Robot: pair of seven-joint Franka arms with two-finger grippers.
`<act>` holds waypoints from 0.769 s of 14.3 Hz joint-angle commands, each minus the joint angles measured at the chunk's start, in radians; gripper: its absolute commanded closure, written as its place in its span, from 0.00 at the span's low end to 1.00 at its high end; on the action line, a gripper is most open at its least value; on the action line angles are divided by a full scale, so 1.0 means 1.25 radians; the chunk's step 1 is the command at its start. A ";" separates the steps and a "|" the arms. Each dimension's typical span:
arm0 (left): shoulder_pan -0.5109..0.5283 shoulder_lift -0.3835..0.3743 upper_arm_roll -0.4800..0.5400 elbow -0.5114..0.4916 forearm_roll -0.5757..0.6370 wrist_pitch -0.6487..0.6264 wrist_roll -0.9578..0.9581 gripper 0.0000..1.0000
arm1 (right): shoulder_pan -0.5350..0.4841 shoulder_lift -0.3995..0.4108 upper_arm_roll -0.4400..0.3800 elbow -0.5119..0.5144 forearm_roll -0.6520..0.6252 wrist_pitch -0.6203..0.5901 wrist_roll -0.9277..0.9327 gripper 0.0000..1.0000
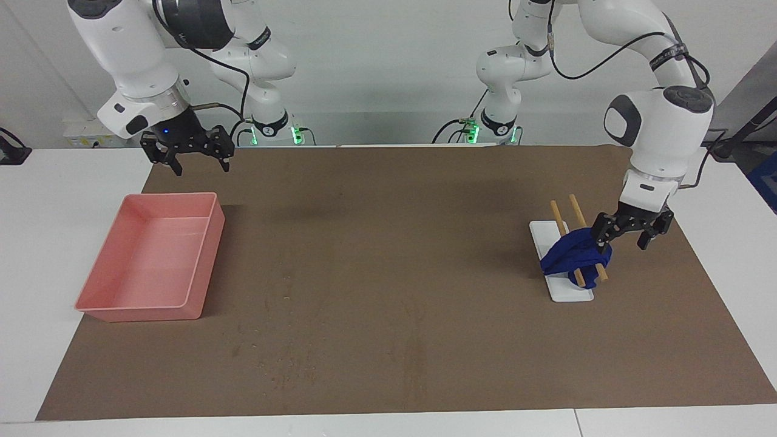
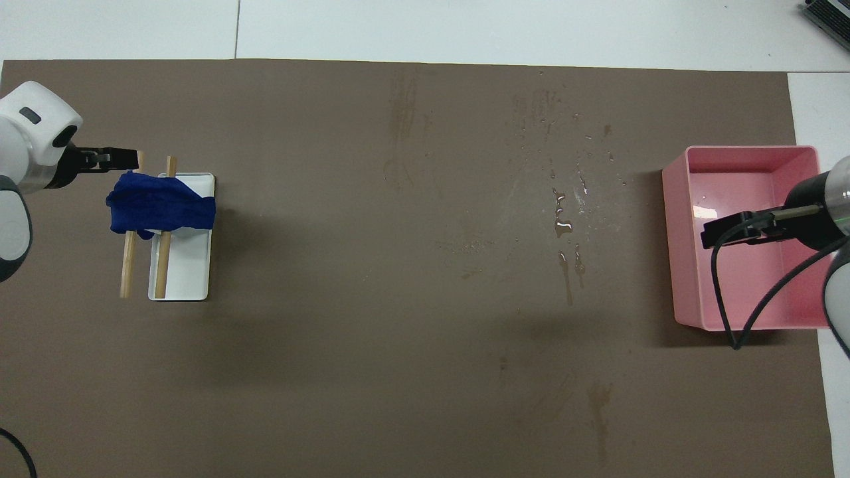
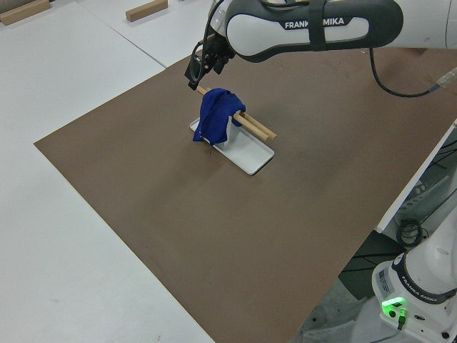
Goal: Wipe water with towel using both arms
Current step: 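Reach the left gripper down to the blue cloth on the white tray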
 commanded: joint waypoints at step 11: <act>-0.022 -0.018 -0.010 -0.042 0.016 -0.037 -0.177 1.00 | -0.003 -0.010 0.001 -0.009 -0.015 -0.003 -0.017 0.00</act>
